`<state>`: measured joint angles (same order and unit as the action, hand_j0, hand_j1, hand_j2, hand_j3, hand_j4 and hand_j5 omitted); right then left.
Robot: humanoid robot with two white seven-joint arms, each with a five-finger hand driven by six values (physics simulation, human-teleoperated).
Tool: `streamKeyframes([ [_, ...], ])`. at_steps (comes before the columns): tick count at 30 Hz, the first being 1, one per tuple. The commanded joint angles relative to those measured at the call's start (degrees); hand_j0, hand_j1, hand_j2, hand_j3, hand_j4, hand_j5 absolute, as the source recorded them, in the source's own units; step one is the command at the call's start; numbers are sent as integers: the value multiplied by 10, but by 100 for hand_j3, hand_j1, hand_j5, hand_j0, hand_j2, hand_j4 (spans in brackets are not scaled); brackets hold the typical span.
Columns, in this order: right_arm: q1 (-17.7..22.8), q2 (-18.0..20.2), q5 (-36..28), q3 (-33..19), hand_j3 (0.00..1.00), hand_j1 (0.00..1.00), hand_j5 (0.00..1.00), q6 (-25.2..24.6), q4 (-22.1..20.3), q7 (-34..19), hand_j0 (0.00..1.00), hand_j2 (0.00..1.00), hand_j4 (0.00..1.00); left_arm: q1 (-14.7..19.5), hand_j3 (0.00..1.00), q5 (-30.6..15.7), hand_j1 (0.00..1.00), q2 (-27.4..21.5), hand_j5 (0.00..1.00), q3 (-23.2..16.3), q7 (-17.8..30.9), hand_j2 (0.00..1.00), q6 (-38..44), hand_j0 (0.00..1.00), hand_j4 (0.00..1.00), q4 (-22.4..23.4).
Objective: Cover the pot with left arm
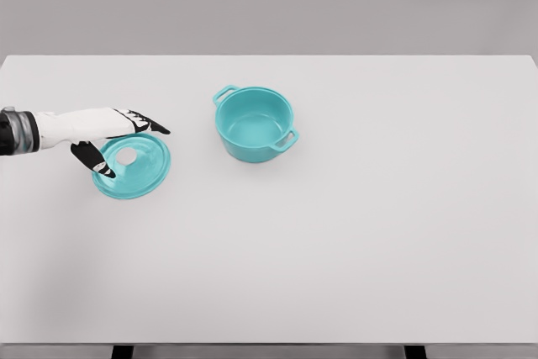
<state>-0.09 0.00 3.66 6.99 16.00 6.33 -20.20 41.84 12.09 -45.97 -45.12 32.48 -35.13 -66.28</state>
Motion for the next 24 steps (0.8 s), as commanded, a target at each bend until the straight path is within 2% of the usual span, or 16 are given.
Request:
streamKeyframes([
  [1, 0, 0, 0, 0, 100, 100, 100, 0, 0, 0, 100, 100, 100, 0, 100, 2, 100, 0, 100, 1, 0, 100, 1, 100, 100, 0],
  [8, 0, 0, 0, 0, 100, 100, 100, 0, 0, 0, 100, 100, 100, -1, 100, 4, 100, -1, 100, 0, 0, 100, 1, 100, 100, 0],
  [24, 0, 0, 0, 0, 100, 100, 100, 1, 0, 0, 100, 100, 100, -8, 64, 4, 64, -4, 64, -4, 0, 64, 1, 64, 64, 15],
])
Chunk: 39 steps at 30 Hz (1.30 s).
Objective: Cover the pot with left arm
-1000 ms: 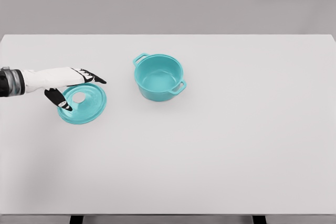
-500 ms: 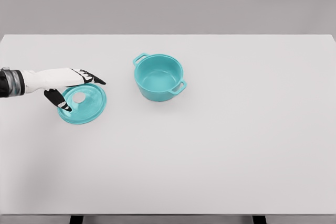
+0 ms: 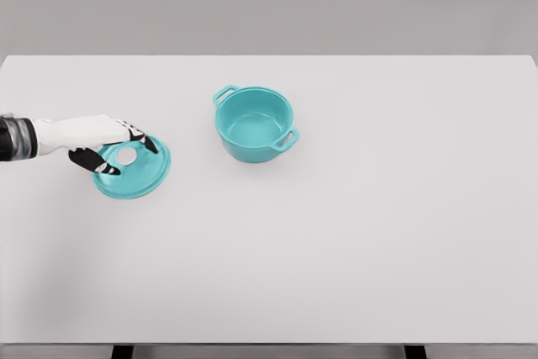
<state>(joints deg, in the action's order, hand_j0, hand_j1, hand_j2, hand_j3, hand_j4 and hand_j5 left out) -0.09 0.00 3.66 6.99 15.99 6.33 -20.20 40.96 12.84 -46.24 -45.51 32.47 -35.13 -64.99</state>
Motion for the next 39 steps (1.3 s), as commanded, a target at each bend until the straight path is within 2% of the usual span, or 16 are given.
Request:
streamKeyframes([
  [1, 0, 0, 0, 0, 100, 100, 100, 1, 0, 0, 100, 100, 100, 0, 60, -4, 60, -1, 60, 0, 0, 60, 1, 60, 60, 2],
  [3, 0, 0, 0, 0, 100, 100, 100, 0, 0, 0, 100, 100, 100, 0, 58, -4, 58, -1, 58, -1, 0, 58, 1, 58, 58, 2],
  [4, 0, 0, 0, 0, 100, 100, 100, 0, 0, 0, 100, 100, 100, 1, 58, -4, 58, -1, 58, -14, 0, 58, 1, 58, 58, 4],
  [11, 1, 0, 0, 0, 100, 100, 100, 0, 0, 0, 100, 100, 100, 0, 51, -4, 51, 0, 51, -16, 0, 51, 1, 51, 51, 9],
  [13, 1, 0, 0, 0, 100, 100, 100, 0, 0, 0, 100, 100, 100, 0, 49, -8, 49, -1, 49, -15, -1, 49, 1, 49, 49, 0],
  [17, 0, 0, 0, 0, 100, 100, 100, 0, 0, 0, 100, 100, 100, 6, 49, -21, 49, -21, 49, -13, -3, 49, 1, 49, 49, -51],
  [21, 0, 0, 0, 0, 100, 100, 100, 0, 0, 0, 100, 100, 100, 32, 49, -33, 49, -40, 49, -14, -3, 49, 1, 49, 49, -94],
  [26, 0, 0, 0, 0, 100, 100, 100, 0, 0, 0, 100, 100, 100, 56, 49, -33, 49, -40, 49, -15, -4, 49, 1, 49, 49, -106],
  [30, 0, 0, 0, 0, 100, 100, 100, 1, 0, 0, 100, 100, 100, 76, 49, -33, 49, -25, 49, -19, -4, 49, 1, 49, 49, -114],
  [32, 0, 0, 0, 0, 100, 100, 100, 0, 0, 0, 100, 100, 100, 98, 50, -33, 50, -3, 50, -49, -5, 50, 1, 50, 50, -112],
  [39, 0, 0, 0, 0, 100, 100, 100, 0, 0, 0, 100, 100, 100, 109, 50, -28, 50, 33, 50, -54, -4, 50, 1, 50, 50, -111],
])
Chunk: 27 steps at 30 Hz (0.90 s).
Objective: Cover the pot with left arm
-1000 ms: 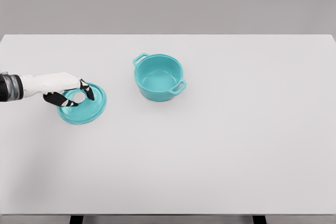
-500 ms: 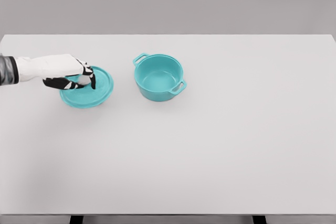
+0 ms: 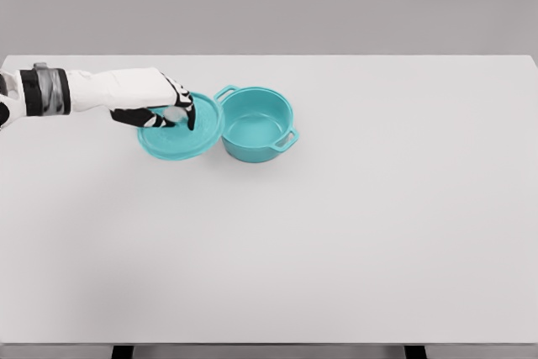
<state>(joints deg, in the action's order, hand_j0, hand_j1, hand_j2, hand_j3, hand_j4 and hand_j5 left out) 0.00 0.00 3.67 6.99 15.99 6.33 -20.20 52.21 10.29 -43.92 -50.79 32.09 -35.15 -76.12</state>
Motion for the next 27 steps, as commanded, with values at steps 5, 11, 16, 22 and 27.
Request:
streamKeyframes([
  [5, -1, 0, 0, 0, 100, 100, 100, 0, 0, 0, 100, 100, 100, 5, 50, 1, 50, 42, 50, -2, 3, 50, 2, 50, 50, 10],
  [11, -1, 0, 0, 0, 100, 100, 100, 1, 0, 0, 100, 100, 100, 19, 50, 23, 50, 98, 50, -2, 3, 50, 2, 50, 50, 59],
  [16, -1, 0, 0, 0, 100, 100, 100, 0, 0, 0, 100, 100, 100, 31, 50, 42, 50, 131, 50, -2, 4, 50, 2, 50, 50, 75],
  [22, -1, 0, 0, 0, 100, 100, 100, 1, 0, 0, 100, 100, 100, 43, 50, 66, 50, 169, 50, 0, 3, 50, 2, 50, 50, 116],
  [27, -1, 0, 0, 0, 100, 100, 100, 0, 0, 0, 100, 100, 100, 47, 50, 75, 50, 190, 50, 0, 3, 50, 2, 50, 50, 135],
])
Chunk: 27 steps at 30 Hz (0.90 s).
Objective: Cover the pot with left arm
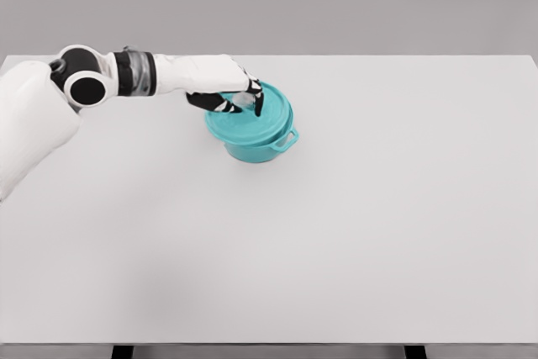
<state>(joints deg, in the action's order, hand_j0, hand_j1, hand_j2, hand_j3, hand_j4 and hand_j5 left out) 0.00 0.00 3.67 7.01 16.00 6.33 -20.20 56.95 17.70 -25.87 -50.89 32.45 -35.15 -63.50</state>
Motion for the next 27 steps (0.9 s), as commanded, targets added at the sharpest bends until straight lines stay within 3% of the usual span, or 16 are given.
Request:
streamKeyframes([
  [1, -1, 0, 0, -1, 100, 100, 100, 0, 0, 0, 100, 100, 100, 0, 50, 1, 50, 9, 50, 1, 0, 50, 1, 50, 50, 10],
  [12, -1, 0, 0, -1, 100, 100, 100, 0, 0, 0, 100, 100, 100, 4, 54, 7, 54, 25, 54, 1, -3, 54, 1, 54, 54, 34],
  [14, -1, 0, 0, -1, 100, 100, 100, 0, 0, 0, 100, 100, 100, 4, 66, 6, 66, 25, 66, 2, -5, 66, 1, 66, 66, 34],
  [15, -1, 0, 0, -1, 100, 100, 100, 0, 0, 0, 100, 100, 100, 4, 77, 7, 77, 25, 77, 1, -5, 77, 1, 77, 77, 34],
  [23, -1, 0, 0, 0, 100, 100, 100, 1, 1, 0, 100, 100, 100, 3, 85, 9, 85, 24, 85, 1, -6, 85, 1, 85, 85, 34],
  [25, 0, 0, 0, -1, 100, 100, 100, 1, 0, 0, 100, 100, 100, 3, 100, 8, 100, 20, 100, 4, -7, 100, 1, 100, 100, 34],
  [27, -1, 0, 0, 0, 100, 100, 100, 1, 0, 0, 100, 100, 100, 4, 100, 4, 100, 18, 100, 7, -7, 100, 1, 100, 100, 33],
])
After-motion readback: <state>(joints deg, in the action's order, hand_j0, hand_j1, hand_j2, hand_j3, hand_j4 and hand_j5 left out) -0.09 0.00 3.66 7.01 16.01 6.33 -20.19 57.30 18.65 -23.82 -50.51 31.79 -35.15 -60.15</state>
